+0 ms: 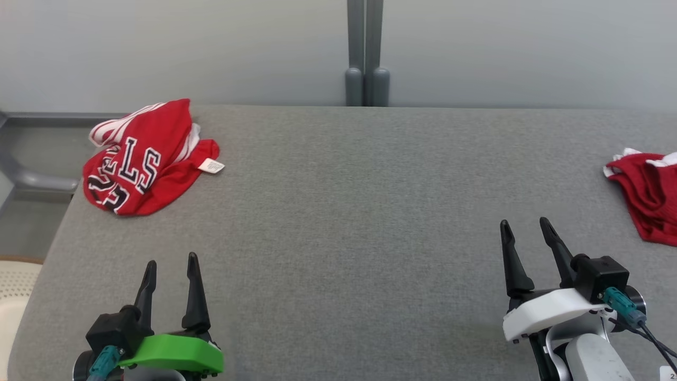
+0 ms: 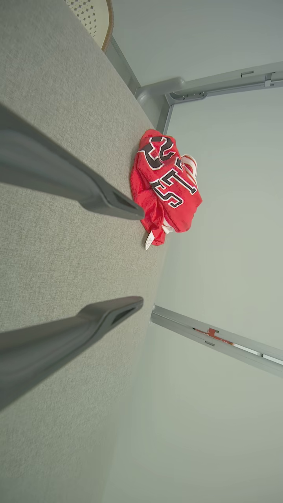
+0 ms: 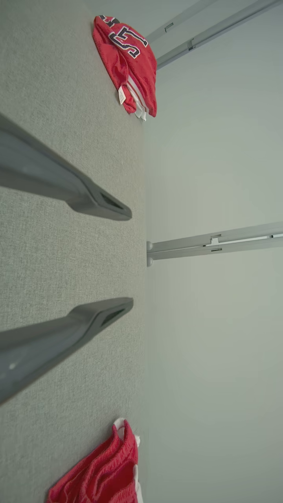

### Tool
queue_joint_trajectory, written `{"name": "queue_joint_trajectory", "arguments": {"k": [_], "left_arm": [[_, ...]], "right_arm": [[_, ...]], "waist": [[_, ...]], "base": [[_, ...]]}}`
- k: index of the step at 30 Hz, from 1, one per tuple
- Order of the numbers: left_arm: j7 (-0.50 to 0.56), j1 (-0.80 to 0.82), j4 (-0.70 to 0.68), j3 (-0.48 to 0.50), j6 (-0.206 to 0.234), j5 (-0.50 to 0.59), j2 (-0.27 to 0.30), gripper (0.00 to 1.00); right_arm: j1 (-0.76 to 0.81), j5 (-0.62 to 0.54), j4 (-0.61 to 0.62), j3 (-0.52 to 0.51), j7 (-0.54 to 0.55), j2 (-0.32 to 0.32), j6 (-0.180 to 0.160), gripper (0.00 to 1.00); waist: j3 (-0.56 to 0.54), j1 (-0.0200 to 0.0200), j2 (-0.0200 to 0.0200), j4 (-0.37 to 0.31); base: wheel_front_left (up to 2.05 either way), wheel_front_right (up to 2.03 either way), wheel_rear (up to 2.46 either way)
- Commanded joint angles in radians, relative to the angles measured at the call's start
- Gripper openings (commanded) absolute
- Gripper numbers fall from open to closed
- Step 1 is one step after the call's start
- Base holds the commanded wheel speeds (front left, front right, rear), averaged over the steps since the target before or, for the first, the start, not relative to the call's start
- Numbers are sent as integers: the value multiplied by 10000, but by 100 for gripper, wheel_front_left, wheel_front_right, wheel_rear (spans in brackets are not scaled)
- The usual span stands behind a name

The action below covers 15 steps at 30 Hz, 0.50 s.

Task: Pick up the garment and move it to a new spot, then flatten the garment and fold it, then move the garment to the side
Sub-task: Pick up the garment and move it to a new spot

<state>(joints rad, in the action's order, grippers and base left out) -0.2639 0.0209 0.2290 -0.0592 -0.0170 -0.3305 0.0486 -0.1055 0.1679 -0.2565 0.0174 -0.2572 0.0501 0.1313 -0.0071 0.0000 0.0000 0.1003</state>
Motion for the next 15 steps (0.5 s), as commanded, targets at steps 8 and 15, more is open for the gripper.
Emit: {"name": "queue_joint_trajectory", "arguments": {"k": [8,15], "left_arm": [[-3,-41,-88,247,-26,110,35,100],[-3,-344,-170,490,-11,146,34,100]], "right_arm": [[20,44,74,195,-74,9,-11,100],[-54,163,-91,503,-69,15,-12,100]], "waist": [[171,0,0,3130],[74,0,0,4208]], "base": [[0,0,0],[0,0,0]]}}
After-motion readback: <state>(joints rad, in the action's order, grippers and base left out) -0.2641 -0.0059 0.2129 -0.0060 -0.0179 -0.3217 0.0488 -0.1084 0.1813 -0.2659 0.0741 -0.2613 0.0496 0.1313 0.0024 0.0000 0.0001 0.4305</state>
